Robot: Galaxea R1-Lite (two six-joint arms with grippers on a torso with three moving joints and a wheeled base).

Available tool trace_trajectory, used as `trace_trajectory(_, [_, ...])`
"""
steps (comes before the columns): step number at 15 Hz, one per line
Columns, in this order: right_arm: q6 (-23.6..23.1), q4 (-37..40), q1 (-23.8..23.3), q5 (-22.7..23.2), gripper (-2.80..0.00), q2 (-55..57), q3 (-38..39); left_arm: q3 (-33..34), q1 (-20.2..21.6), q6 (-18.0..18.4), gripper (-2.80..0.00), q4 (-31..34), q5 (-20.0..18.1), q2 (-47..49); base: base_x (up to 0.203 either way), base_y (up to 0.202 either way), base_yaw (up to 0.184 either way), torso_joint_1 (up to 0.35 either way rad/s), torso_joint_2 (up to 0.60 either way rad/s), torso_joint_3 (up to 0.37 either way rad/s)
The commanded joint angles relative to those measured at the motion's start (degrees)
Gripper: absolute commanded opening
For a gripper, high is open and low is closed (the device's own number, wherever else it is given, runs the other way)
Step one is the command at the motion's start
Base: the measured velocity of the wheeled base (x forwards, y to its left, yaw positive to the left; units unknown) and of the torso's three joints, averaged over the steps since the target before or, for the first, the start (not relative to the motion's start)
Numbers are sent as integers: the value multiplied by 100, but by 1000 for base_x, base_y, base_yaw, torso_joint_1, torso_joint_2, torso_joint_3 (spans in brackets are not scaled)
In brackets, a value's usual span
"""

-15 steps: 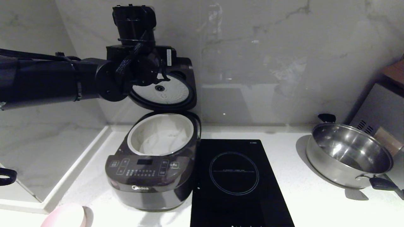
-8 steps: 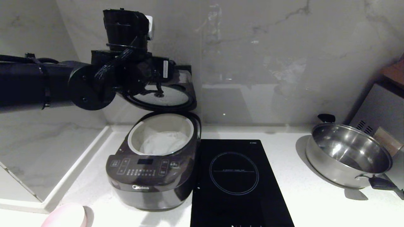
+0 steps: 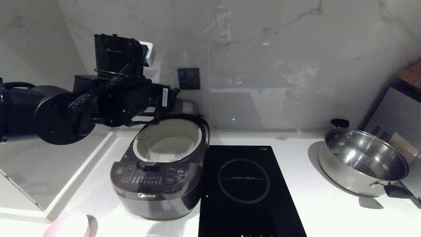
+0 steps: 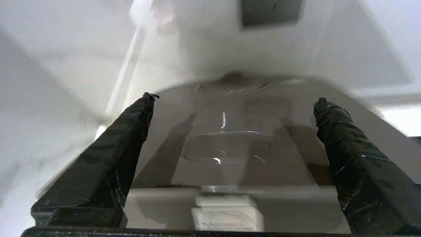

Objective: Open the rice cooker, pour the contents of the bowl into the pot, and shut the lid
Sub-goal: Close the rice cooker

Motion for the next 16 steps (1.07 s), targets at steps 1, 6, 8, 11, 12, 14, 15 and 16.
trace_trajectory(1, [3, -2, 6, -1, -280, -9, 0, 207, -12, -98, 0, -33, -64, -137, 0, 0, 0, 0, 0, 0])
trace_trajectory(6, [3, -2, 0, -1, -280, 0, 0, 863, -4, -356, 0, -31, -150, -443, 0, 0, 0, 0, 0, 0])
trace_trajectory(8, [3, -2, 5, -1, -280, -9, 0, 1063, 10, -418, 0, -29, -159, -594, 0, 0, 0, 0, 0, 0])
trace_trajectory(11, [3, -2, 1, -1, -280, -9, 0, 1435, -9, -491, 0, -28, -398, -867, 0, 0, 0, 0, 0, 0])
trace_trajectory(12, [3, -2, 2, -1, -280, -9, 0, 1575, -37, -557, 0, -25, -536, -946, 0, 0, 0, 0, 0, 0])
trace_trajectory(14, [3, -2, 0, -1, -280, -9, 0, 1787, -194, -803, 0, -24, -607, -1014, 0, 0, 0, 0, 0, 0])
trace_trajectory(15, [3, -2, 0, -1, -280, -9, 0, 1882, -271, -860, 0, -24, -615, -1019, 0, 0, 0, 0, 0, 0])
trace_trajectory(16, [3, -2, -1, 5, -280, -9, 0, 1943, -336, -931, 0, -24, -616, -997, 0, 0, 0, 0, 0, 0])
